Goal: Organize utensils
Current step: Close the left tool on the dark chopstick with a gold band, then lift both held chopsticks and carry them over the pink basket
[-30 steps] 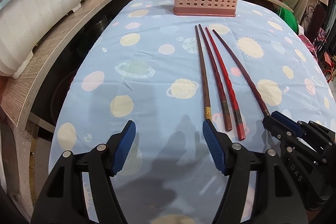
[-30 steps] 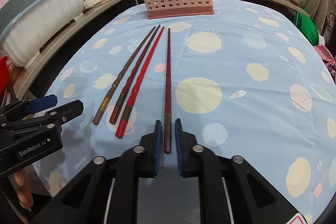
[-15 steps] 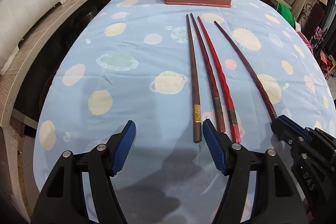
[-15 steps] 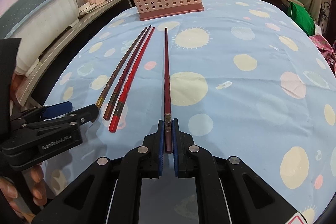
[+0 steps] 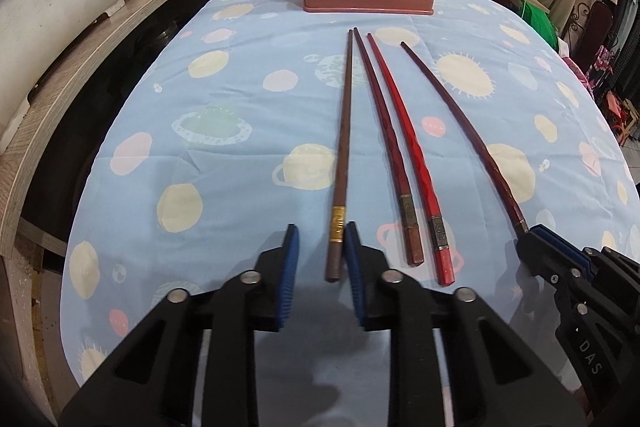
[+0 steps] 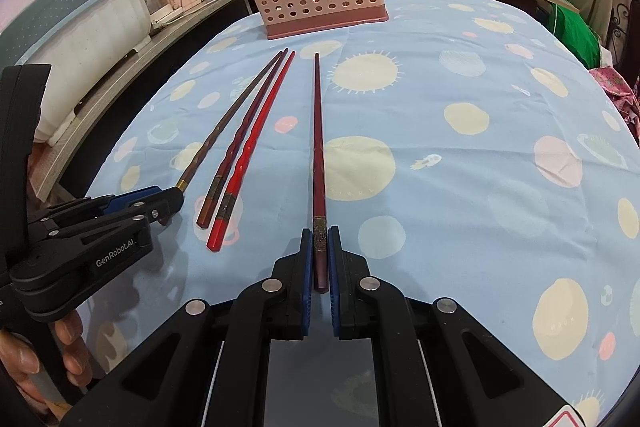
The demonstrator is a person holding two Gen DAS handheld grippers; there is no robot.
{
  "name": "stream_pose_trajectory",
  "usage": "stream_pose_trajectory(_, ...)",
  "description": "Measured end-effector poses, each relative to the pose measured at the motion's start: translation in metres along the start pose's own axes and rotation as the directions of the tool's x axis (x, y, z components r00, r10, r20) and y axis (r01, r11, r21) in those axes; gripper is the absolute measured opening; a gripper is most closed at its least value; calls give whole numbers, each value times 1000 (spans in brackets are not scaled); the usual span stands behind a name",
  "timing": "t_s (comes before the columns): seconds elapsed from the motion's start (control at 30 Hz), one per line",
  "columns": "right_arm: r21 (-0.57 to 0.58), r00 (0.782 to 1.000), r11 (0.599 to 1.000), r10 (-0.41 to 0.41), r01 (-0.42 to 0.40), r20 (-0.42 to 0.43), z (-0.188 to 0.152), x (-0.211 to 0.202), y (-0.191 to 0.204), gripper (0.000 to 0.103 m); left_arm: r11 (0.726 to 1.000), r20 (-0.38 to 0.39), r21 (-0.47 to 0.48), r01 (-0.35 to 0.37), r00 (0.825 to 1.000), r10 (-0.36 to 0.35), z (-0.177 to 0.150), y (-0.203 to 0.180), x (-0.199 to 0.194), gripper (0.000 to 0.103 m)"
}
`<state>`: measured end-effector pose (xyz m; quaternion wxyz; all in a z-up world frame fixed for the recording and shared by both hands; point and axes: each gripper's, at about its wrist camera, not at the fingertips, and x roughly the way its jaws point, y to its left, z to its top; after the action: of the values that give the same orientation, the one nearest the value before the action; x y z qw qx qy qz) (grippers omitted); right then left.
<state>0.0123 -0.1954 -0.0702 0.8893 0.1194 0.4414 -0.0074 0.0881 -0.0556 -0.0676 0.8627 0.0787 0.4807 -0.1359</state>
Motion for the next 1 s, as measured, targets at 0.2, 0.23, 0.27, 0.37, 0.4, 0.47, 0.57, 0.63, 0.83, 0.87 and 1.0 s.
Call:
stream_pose_trajectory(0.2,3,1000,1000,0,0,-1,-1,-1,0,7,1000,-8,-1,8,1000,-8,0,3,-1,9)
stream_pose_trajectory(0.23,5,1000,1000,1,-1,0,-1,-1,-1,7,1000,-8,0,6,1000,-6,0,3,-1,8)
stream_pose_trajectory(0.27,7,1000,1000,1,-1,1,-1,-3,-1,7,1000,-8,1,5,1000,-5,-1,3,-2,8)
stream_pose_trajectory(0.37,14,1000,1000,6,-6,15,0,-11,-2,7,1000,-8,-3,6,1000,-6,-1,4,-5,8)
stream_pose_trajectory(0.4,15,1000,1000,8,-8,22,1,-15,-2,7,1000,-4,-6,9,1000,-9,-1,4,-8,8)
stream_pose_trajectory(0.47,18,999,1000,13,-13,43,6,-25,-4,7,1000,7,-12,14,1000,-14,1,6,-16,7)
stream_pose_trajectory(0.57,24,996,999,24,-26,88,16,-44,-7,7,999,33,-24,29,999,-28,8,10,-31,8)
stream_pose_trajectory(0.63,26,992,999,30,-34,122,25,-57,-7,7,999,54,-27,40,998,-38,15,12,-43,7)
stream_pose_trajectory(0.83,24,969,999,37,-44,244,59,-99,-11,7,996,136,-57,67,989,-59,44,24,-80,7)
stream_pose_trajectory(0.87,24,965,999,37,-44,259,64,-104,-12,7,996,148,-60,71,987,-61,49,26,-85,7)
stream_pose_trajectory(1.0,32,946,998,38,-52,322,93,-124,-20,7,994,209,-69,79,976,-63,74,33,-108,7)
